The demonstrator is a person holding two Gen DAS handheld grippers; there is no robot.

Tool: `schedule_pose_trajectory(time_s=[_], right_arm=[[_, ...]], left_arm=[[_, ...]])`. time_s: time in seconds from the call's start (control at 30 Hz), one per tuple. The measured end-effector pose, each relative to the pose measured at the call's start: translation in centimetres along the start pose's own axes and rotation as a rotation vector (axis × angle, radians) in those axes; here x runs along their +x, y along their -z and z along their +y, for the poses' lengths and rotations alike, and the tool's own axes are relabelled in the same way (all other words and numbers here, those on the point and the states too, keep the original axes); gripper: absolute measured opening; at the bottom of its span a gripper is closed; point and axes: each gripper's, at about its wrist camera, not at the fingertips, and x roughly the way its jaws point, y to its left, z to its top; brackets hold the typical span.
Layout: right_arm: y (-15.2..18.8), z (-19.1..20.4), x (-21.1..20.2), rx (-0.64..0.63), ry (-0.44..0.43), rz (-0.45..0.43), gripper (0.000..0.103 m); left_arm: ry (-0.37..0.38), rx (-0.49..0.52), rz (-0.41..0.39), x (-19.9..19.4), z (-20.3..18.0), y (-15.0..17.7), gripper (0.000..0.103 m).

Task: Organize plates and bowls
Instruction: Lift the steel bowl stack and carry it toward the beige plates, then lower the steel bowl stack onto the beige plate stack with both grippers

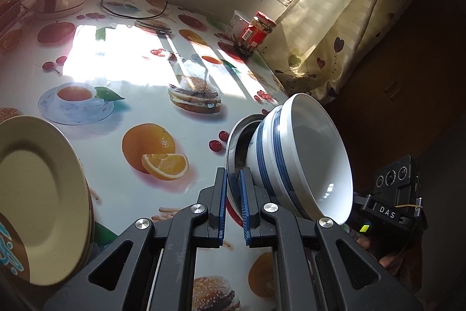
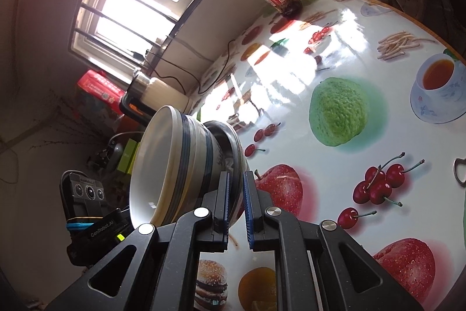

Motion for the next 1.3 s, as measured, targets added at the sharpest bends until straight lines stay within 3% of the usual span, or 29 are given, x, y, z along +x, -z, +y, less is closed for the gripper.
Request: schedule_pose_trajectory(time_s=[1.3], right_arm=[[0.8, 5.7, 5.2, -0.081, -0.058, 0.105, 0.01]], left_arm=[[-0.085, -0.076, -0.102, -6.6, 4.4, 0.6, 0.008]])
